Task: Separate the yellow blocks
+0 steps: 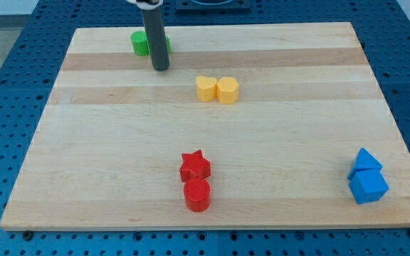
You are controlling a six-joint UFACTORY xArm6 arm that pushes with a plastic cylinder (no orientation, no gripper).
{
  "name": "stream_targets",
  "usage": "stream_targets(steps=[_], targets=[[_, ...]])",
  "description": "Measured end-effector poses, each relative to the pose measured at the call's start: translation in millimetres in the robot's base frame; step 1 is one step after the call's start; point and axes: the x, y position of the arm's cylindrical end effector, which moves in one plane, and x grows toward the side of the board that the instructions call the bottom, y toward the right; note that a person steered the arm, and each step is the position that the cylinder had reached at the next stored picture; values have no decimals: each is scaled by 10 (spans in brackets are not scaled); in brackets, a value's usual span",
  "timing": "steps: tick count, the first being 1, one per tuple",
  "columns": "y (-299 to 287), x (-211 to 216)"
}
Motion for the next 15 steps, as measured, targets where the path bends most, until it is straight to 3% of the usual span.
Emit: stream_targets(steps=[2,3,7,10,12,15], targets=[[168,1028],[603,1106],[814,451],[1543,294],[1091,226],[868,285]])
